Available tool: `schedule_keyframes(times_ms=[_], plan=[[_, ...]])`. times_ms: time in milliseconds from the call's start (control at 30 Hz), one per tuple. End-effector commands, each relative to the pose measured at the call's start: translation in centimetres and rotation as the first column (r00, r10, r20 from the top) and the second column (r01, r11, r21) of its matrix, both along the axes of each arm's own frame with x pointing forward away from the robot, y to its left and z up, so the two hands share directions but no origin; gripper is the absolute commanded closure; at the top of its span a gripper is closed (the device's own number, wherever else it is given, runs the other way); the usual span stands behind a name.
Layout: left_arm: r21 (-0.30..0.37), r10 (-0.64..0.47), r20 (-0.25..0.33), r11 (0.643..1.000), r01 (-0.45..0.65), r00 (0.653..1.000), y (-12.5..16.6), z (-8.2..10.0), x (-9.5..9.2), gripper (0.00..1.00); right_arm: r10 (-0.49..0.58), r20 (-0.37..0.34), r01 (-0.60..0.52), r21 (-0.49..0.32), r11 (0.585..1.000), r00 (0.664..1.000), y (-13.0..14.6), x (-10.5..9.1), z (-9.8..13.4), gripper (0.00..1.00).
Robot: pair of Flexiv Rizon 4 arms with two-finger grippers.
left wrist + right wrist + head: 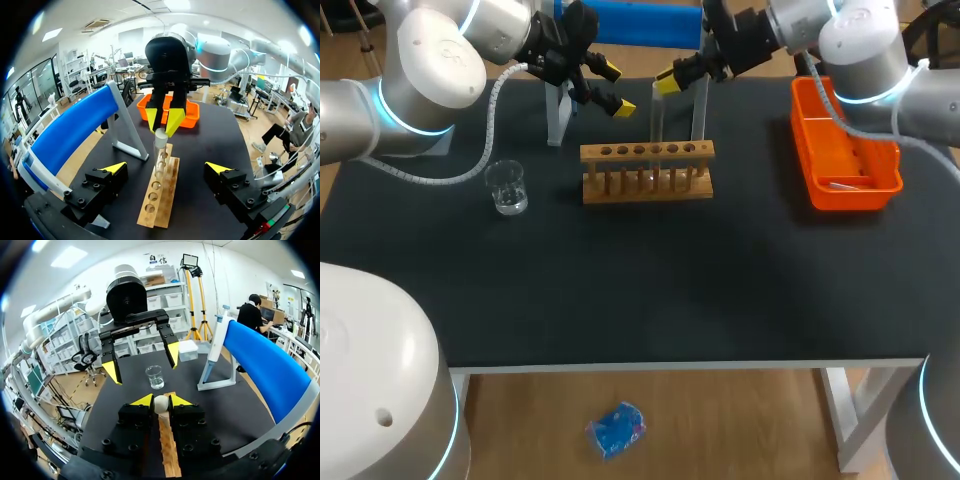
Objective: Invert the test tube, pick up the pipette, mount the tip to pipette, aspirate from beaker and dispense into the tube, eject the tip, return the pipette, and cap with the stopper.
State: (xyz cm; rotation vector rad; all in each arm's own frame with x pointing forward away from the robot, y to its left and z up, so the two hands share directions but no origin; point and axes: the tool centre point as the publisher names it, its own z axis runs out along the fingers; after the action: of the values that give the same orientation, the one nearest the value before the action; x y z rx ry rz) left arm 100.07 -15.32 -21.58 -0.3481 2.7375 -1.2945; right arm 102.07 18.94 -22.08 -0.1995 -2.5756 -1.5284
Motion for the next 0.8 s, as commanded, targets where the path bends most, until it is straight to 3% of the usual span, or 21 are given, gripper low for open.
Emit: schedule_keyframes(times_ms=[33, 800], plan=[[0.004, -0.002, -0.004, 1.000, 0.002, 1.000, 0.0, 0.1, 0.1, 0.00, 0.006, 0.002, -0.006, -0.004, 1.000, 1.000, -0.1, 0.2, 0.4, 1.00], [0.004, -0.002, -0.004, 1.000, 0.002, 1.000, 0.0, 0.1, 0.1, 0.00, 0.016, -0.016, -0.017, -0.054, 0.998, 1.000, -0.2, -0.1, -0.9, 1.00]])
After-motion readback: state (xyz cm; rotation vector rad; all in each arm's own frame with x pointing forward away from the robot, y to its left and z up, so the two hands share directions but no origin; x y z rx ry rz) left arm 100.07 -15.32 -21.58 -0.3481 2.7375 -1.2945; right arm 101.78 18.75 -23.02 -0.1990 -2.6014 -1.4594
